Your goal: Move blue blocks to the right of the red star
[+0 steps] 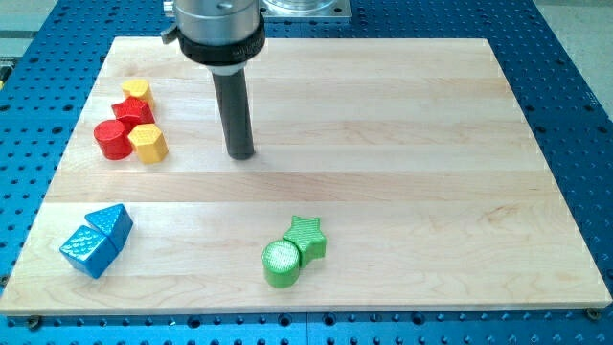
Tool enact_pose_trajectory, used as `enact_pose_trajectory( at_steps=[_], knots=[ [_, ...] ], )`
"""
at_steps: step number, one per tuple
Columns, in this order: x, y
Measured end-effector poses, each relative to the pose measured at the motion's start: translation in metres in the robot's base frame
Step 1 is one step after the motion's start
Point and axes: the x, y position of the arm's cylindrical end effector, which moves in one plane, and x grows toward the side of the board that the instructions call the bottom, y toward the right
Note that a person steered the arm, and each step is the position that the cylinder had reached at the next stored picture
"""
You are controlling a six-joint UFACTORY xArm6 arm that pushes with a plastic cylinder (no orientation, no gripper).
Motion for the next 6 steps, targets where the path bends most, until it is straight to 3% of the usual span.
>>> enact_pose_trajectory(
  at_steps=[2,3,5,6],
  knots=[
    [0.011,-0.127],
    [0.050,-0.130],
    [0.105,-0.215],
    [0.170,-0.206]
  ],
)
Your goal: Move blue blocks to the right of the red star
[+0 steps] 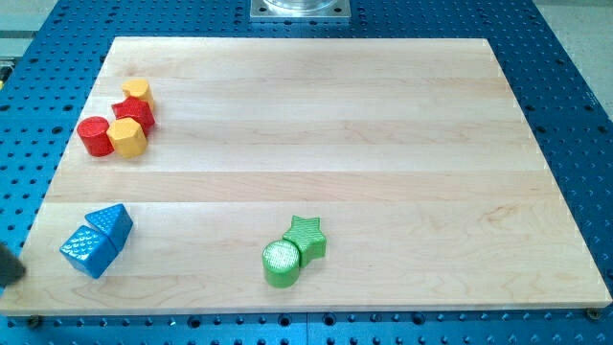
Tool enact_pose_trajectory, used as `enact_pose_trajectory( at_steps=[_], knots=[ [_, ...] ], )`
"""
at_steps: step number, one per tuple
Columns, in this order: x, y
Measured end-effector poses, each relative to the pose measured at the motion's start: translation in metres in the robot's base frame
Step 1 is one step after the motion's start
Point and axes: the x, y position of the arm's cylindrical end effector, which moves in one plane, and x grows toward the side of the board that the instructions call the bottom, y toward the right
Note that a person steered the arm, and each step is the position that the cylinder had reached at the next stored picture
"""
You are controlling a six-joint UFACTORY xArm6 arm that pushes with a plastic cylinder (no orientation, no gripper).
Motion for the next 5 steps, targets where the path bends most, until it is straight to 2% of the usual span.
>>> enact_pose_trajectory(
  at_steps=[1,2,3,5],
  knots=[
    [-0.005,0.055],
    [-0.051,0.100],
    [-0.104,0.108],
    [-0.143,0.142]
  ],
)
